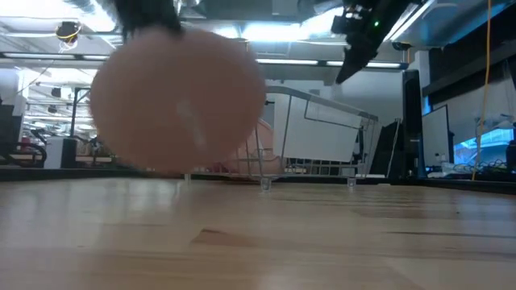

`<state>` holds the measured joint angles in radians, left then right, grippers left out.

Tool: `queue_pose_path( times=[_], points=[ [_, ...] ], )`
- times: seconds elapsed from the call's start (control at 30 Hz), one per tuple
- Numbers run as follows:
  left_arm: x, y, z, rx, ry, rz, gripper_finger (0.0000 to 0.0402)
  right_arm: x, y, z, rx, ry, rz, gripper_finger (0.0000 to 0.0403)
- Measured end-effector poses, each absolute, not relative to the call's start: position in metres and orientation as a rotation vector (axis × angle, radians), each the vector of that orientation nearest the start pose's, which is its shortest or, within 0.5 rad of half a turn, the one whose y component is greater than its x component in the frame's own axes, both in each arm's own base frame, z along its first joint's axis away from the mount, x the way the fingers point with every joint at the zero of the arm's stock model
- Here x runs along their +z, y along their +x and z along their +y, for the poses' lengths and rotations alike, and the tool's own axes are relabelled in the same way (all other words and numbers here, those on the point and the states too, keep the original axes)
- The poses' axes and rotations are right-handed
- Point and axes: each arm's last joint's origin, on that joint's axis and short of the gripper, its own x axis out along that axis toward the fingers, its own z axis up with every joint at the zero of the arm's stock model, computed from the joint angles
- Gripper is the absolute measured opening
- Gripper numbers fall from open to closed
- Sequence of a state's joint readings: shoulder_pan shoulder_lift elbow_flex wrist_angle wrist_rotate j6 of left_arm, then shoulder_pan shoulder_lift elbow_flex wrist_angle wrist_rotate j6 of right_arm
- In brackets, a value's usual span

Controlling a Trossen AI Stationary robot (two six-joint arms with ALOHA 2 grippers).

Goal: Sort dishes
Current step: Put the pink plate into the dish rack

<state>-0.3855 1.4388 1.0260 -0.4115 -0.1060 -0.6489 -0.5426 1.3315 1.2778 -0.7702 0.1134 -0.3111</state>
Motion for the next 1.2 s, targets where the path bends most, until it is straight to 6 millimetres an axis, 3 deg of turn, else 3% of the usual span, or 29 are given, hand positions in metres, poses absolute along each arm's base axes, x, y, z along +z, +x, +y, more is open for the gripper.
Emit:
queue_pose_path(
  times=[0.3,0.73,0.97,1.2],
  points=[
    [0.313,0.256,-0.099,-0.124,-0.444,0.531,0.0001,0.369,0.201,-0.128,-0.607,-0.171,0.782,0.0053],
    [0.349,0.256,-0.079,-0.154,-0.316,0.226,0.0,0.39,0.176,-0.115,-0.678,-0.202,0.691,0.0053],
    [0.353,0.266,-0.044,-0.05,-0.231,0.156,0.0,0.39,0.176,-0.115,-0.678,-0.202,0.691,0.0053],
    [0.353,0.269,0.018,-0.02,-0.267,0.15,0.0,0.39,0.176,-0.115,-0.678,-0.202,0.691,0.0053]
  ],
)
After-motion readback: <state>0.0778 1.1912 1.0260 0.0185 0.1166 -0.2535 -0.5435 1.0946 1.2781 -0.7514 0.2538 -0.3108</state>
